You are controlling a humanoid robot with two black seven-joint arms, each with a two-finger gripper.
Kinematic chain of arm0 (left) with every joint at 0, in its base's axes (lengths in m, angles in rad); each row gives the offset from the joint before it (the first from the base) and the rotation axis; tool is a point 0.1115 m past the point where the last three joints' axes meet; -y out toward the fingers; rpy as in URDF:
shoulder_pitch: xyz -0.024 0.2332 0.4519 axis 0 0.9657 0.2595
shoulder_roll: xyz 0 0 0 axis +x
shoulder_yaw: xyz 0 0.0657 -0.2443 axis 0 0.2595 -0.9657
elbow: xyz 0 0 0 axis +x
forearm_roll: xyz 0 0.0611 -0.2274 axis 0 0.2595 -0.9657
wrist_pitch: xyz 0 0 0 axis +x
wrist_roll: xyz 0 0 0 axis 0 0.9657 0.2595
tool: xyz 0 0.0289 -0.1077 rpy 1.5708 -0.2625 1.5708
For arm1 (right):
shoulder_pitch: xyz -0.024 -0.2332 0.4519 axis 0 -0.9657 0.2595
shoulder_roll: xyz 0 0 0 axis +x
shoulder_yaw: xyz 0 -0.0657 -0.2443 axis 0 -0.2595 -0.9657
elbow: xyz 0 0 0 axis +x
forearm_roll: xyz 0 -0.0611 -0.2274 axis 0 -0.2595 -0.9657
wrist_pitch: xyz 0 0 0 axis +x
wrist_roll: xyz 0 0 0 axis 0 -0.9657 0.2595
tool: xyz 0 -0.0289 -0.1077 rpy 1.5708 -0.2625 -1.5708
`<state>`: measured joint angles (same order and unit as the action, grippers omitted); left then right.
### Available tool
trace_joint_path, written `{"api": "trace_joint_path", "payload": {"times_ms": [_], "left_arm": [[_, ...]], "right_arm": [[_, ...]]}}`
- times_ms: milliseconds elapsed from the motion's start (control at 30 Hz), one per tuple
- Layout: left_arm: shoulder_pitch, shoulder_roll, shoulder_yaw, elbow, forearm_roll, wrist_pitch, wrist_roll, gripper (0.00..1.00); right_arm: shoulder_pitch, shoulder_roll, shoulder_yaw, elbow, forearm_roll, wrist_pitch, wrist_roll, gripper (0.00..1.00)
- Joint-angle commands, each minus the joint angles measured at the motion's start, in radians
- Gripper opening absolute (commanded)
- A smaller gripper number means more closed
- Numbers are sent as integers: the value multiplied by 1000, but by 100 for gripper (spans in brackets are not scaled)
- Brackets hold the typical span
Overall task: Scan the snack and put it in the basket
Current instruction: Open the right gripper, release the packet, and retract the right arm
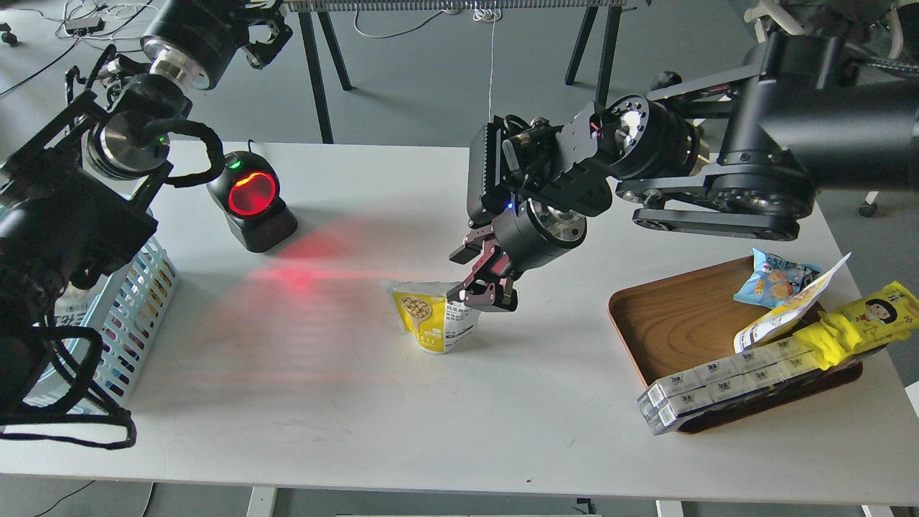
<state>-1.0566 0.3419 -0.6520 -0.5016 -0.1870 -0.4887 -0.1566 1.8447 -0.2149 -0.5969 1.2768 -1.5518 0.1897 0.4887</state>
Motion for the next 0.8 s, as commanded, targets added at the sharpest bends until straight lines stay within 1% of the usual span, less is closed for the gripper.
{"api": "trace_joint_path", "payload": {"times_ms": [0, 33, 100, 134, 167, 367, 434, 534, 601, 668, 768], "left_arm": [[-2, 3, 0, 0, 1, 0, 2, 100], [-2, 3, 2, 0, 0, 0, 2, 100], [-5, 6, 0, 0, 0, 0, 3, 100], [-5, 8, 2, 0, 1, 0, 6, 100], [-6, 14, 2, 0, 1, 0, 8, 100], [-11, 34, 5, -8, 1, 0, 14, 100], [-14, 34, 3, -8, 1, 0, 9, 100], [-16, 32, 2, -8, 0, 0, 9, 100], [-17, 29, -5, -9, 0, 0, 8, 100], [-19, 23, -8, -8, 0, 0, 5, 100], [-17, 16, -11, -8, -2, 0, 3, 100]], "right_arm": [[28, -61, 41, 30, 4, 5, 0, 62], [30, -84, 63, 38, 5, 8, 0, 68], [21, -157, 124, 48, 15, 11, 0, 84], [15, -202, 159, 52, 27, 13, 0, 91], [4, -231, 189, 52, 41, 19, 0, 94], [-65, -366, 316, 33, 203, 109, 0, 97], [-76, -412, 344, 10, 274, 119, 0, 98], [-100, -449, 367, -37, 364, 119, 0, 98], [-133, -475, 376, -82, 433, 119, 0, 99], [-168, -501, 384, -163, 511, 119, 0, 99], [-214, -506, 394, -295, 632, 120, 0, 99]]}}
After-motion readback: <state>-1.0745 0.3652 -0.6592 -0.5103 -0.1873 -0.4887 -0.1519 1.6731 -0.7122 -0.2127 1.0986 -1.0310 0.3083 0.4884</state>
